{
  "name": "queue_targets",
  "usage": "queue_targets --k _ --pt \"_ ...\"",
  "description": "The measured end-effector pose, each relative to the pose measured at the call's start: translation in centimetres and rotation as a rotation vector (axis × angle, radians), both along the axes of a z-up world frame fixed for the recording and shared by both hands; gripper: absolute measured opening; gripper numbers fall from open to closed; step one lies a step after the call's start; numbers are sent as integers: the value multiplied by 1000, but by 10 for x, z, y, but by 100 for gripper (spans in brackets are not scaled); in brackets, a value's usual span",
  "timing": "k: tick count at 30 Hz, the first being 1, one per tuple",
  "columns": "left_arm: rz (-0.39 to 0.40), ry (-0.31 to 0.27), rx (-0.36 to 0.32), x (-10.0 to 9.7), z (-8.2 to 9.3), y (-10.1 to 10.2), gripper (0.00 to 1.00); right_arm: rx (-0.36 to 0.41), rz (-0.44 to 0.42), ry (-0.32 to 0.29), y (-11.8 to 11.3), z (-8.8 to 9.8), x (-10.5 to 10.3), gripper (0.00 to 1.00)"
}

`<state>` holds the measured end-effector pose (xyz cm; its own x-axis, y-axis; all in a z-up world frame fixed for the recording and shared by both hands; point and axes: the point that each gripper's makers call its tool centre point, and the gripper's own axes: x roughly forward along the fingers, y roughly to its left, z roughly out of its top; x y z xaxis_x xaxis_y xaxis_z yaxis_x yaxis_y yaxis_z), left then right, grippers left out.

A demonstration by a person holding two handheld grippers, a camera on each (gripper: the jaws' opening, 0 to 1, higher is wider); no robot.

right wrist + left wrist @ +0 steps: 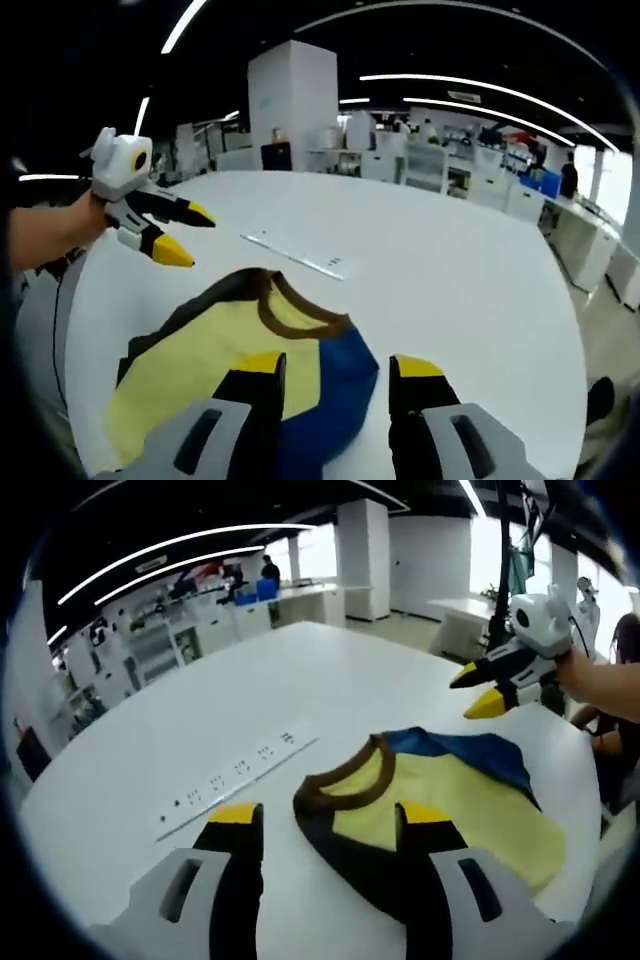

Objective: Fold the garment on the visible template until the final outline fits inside the template.

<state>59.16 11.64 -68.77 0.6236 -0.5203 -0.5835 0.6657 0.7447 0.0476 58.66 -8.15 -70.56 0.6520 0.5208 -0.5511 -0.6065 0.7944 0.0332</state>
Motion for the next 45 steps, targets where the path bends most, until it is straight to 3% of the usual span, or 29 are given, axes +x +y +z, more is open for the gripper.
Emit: queue_targets --k 10,29,45 --pt "10 1 -55 -25 9 3 48 13 -4 6 3 4 -25 36" --pt "7 30 -57 -63 -1 16 44 50 1 9 12 12 -58 33" --pt "-1 70 -49 -94 -19 23 42 36 18 48 22 -9 -91 30"
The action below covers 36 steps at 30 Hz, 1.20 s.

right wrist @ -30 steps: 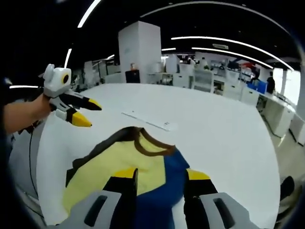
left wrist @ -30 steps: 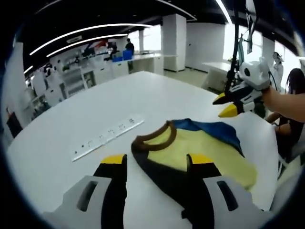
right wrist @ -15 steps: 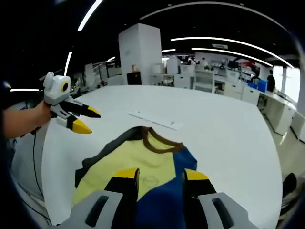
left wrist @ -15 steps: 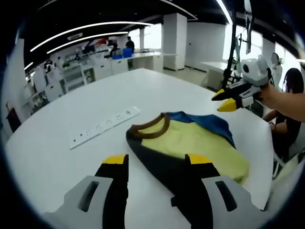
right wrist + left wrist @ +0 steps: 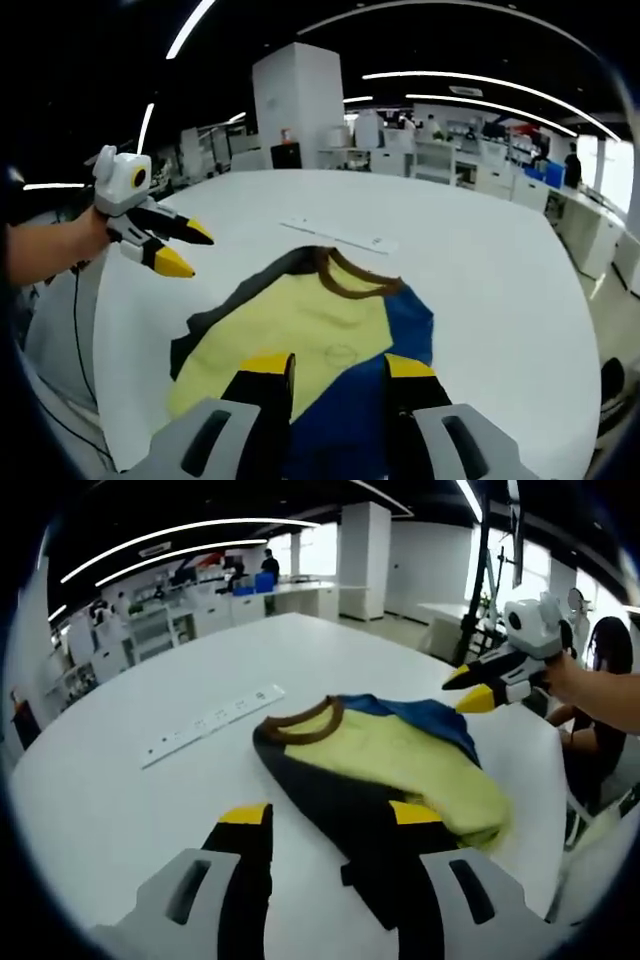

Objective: Fold the garment on the visible template until the final outline fits inside the template.

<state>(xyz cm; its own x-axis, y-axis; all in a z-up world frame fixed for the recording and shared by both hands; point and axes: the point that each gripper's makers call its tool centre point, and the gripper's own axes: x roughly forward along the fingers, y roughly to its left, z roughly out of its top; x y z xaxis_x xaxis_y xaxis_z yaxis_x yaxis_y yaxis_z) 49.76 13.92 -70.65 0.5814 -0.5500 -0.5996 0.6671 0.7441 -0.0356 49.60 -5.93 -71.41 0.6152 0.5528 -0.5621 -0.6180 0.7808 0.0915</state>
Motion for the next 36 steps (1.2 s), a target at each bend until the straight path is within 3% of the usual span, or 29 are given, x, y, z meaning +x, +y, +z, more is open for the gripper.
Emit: queue_targets --k 13,27,36 --pt "12 48 5 -17 -23 9 40 -26 15 27 5 -18 -12 28" --pt "-17 97 28 -40 -49 3 38 -51 21 63 6 -40 -29 26" --pt "-34 124 35 -49 -61 -2 30 -138 47 62 1 -51 -36 17"
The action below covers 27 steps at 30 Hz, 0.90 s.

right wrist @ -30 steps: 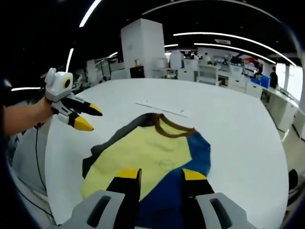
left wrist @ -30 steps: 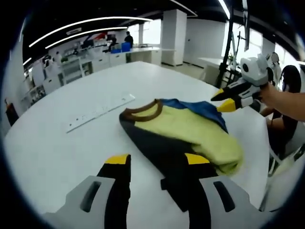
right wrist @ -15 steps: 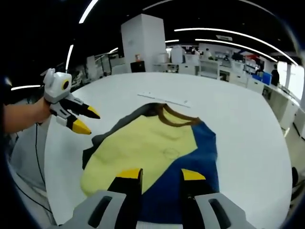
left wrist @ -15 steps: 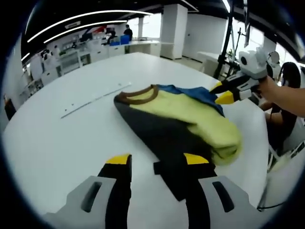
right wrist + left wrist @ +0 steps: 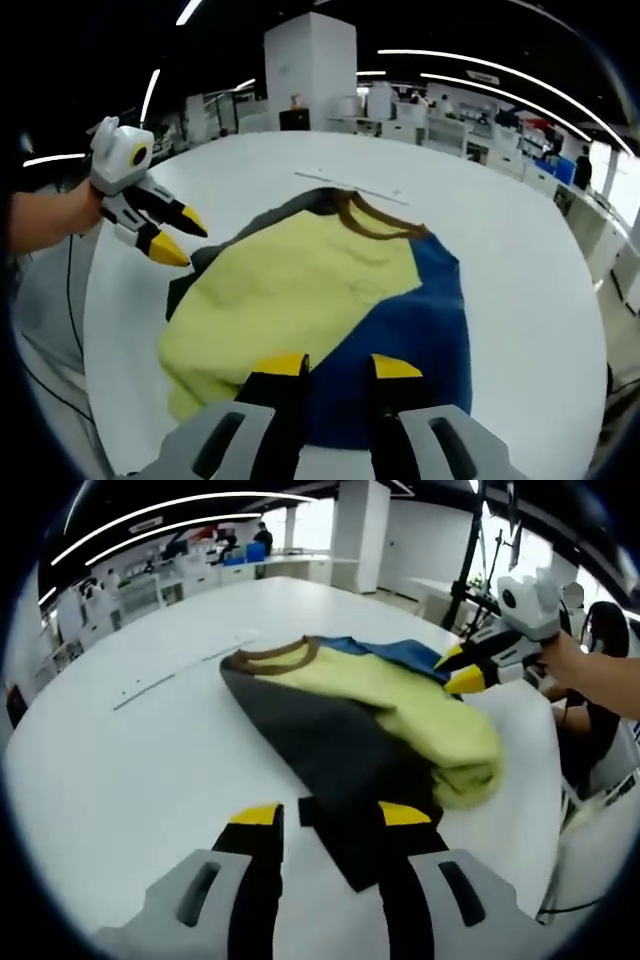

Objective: Fold the garment on the visible template until the final outline fits inside the template.

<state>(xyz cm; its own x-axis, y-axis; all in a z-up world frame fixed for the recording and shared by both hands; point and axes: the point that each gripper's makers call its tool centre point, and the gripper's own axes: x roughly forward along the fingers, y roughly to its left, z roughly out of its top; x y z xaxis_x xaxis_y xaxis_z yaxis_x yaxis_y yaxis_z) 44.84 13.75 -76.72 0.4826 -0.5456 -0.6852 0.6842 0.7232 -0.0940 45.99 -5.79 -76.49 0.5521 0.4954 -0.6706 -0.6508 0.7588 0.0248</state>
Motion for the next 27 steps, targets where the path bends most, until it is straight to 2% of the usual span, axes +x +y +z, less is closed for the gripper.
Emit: queue_targets --k 11,17,27 --pt "-18 21 8 -7 -8 0 14 -30 12 2 -7 -5 -6 0" --pt "-38 28 -4 -11 -7 -5 2 -30 12 5 -10 -6 -8 0" --pt "-36 21 -4 -10 -5 -6 0 -22 4 -9 -16 -1 -5 0"
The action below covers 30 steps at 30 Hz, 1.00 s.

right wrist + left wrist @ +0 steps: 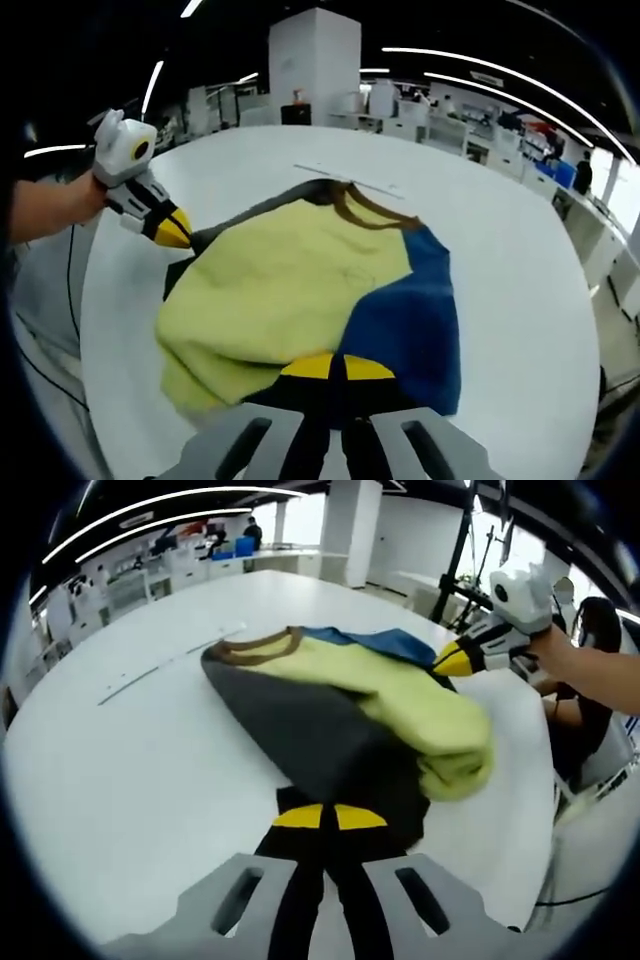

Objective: Fold the garment on the visible template until the final outline fits inside the template.

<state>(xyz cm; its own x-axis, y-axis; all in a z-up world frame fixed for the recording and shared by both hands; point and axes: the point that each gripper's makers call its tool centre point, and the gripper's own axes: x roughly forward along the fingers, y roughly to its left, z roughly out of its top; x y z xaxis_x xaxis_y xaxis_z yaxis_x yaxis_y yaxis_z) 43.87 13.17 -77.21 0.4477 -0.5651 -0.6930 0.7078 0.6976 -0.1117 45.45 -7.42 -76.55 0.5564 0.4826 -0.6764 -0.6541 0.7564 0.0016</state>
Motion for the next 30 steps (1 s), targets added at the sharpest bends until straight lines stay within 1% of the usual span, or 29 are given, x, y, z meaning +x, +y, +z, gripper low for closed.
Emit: queue_targets --k 7,13,20,23,30 --pt "13 -13 7 3 4 5 0 2 -14 -6 -11 4 4 0" --pt "33 -22 20 8 8 17 0 4 -48 -19 -31 12 10 0" --pt "72 -33 38 17 13 39 0 -5 -94 -29 -57 16 18 0" --pt "96 -34 52 21 14 51 0 -12 -105 -31 -66 16 21 0" --pt "131 -38 74 28 15 71 0 -33 -131 -26 -88 13 28 0"
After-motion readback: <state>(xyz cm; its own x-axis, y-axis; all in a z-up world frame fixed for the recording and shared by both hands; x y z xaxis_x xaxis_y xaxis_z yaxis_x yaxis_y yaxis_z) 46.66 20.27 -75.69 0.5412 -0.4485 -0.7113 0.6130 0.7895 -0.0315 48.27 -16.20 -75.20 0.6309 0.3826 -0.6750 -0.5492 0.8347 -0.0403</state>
